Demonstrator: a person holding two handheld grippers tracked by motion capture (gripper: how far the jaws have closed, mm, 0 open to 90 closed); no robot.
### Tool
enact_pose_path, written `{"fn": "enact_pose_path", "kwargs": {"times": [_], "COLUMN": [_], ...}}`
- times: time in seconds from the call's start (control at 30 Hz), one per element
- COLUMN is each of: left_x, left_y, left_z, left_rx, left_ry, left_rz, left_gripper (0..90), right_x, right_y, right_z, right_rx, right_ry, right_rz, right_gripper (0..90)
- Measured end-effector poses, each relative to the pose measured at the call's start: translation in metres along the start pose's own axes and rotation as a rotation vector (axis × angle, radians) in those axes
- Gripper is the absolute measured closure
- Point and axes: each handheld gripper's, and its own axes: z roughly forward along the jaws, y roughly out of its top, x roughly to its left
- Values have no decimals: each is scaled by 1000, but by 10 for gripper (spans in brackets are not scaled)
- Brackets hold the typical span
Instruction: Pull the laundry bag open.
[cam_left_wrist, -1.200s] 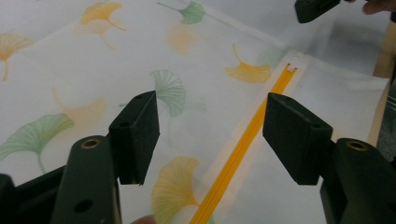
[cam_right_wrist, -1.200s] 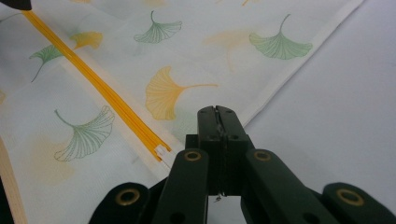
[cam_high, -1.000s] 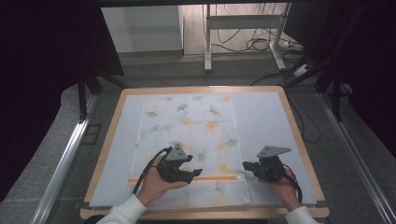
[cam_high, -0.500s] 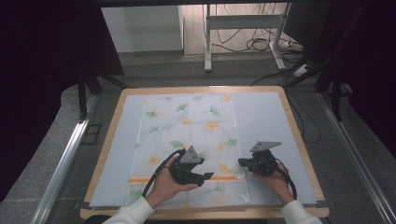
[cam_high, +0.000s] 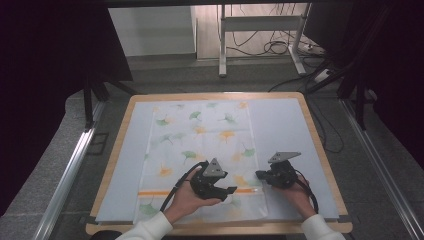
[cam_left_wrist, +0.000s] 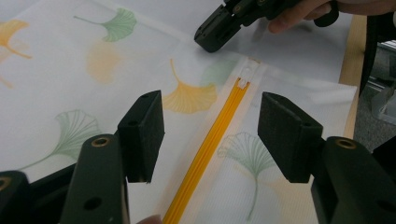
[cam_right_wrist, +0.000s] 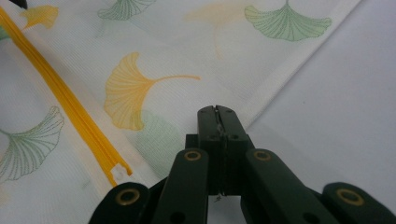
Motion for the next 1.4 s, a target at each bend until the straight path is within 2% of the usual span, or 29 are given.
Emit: {"fn": "enact_pose_path", "kwargs": {"times": [0.07, 0.3, 0.37, 0.6, 0.93, 1.23, 1.4], "left_x": [-2, -6, -6, -7, -9, -18, -20], "left_y": [4, 14, 16, 23, 28, 32, 34], "left_z": [5, 21, 23, 35, 56, 75, 78], "left_rx": [14, 15, 23, 19, 59, 101, 111], "left_ry": [-5, -21, -25, -34, -41, -42, -30], "left_rz": [19, 17, 32, 26, 31, 106, 120], "left_gripper": [414, 439, 444, 441, 442, 504, 582], "right_x": [-1, -2, -2, -2, -2, -3, -3], "right_y": [-1, -2, -2, -3, -3, -3, -4], "right_z": [0, 0, 0, 0, 0, 0, 0], "right_rx": [-3, -9, -10, -15, -16, -17, -18], "right_ry": [4, 13, 15, 18, 16, 20, 25], "right_rz": [5, 10, 14, 18, 18, 19, 26], "right_gripper": [891, 891, 890, 891, 891, 891, 891]}}
